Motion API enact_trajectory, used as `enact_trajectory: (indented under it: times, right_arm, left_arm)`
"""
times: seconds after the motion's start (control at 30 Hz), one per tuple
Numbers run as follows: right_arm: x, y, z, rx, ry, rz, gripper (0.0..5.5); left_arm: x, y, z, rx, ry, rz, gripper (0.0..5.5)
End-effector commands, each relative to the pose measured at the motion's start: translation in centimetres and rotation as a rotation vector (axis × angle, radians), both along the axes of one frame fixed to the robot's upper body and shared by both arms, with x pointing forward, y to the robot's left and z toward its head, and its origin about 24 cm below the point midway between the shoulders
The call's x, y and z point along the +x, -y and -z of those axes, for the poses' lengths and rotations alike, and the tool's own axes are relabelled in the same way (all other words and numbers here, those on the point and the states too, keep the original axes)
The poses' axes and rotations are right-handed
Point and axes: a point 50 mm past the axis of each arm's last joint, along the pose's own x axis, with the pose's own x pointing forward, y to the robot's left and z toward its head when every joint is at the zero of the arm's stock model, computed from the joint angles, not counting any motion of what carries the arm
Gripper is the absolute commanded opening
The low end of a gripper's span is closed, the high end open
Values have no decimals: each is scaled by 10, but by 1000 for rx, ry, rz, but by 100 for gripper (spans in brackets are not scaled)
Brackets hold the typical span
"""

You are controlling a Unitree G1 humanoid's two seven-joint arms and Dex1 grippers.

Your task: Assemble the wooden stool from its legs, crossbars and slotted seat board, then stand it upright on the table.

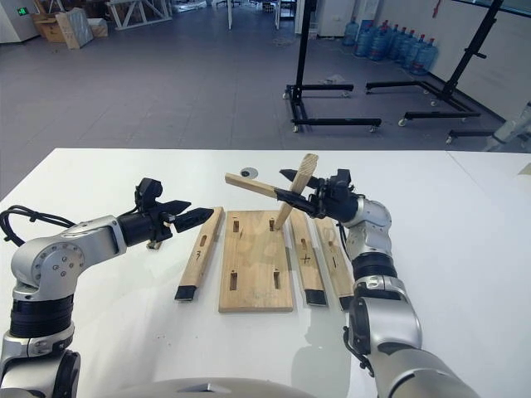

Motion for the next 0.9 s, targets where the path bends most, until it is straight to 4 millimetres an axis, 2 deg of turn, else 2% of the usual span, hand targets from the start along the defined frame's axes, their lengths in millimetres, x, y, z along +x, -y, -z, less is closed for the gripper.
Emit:
enact_trajectory:
  times: [0.03,0.27,0.43,0.63,0.9]
  right_arm:
    - [1,-3,-1,3,12,4,209]
    - [6,6,-21,51,63,39,209]
    - [2,-5,-6,66,23,14,209]
    - [0,-15,1,88,14,3,209]
    - [-2,-7,0,53,10,-2,209]
  left_arm:
    - [2,2,-3,4,19,9,479]
    - [3,4,-5,-7,25,6,479]
    - [3,5,-4,-9,22,6,479]
    - [2,6,-3,-10,21,10,479]
    - [0,6,-1,-12,22,0,479]
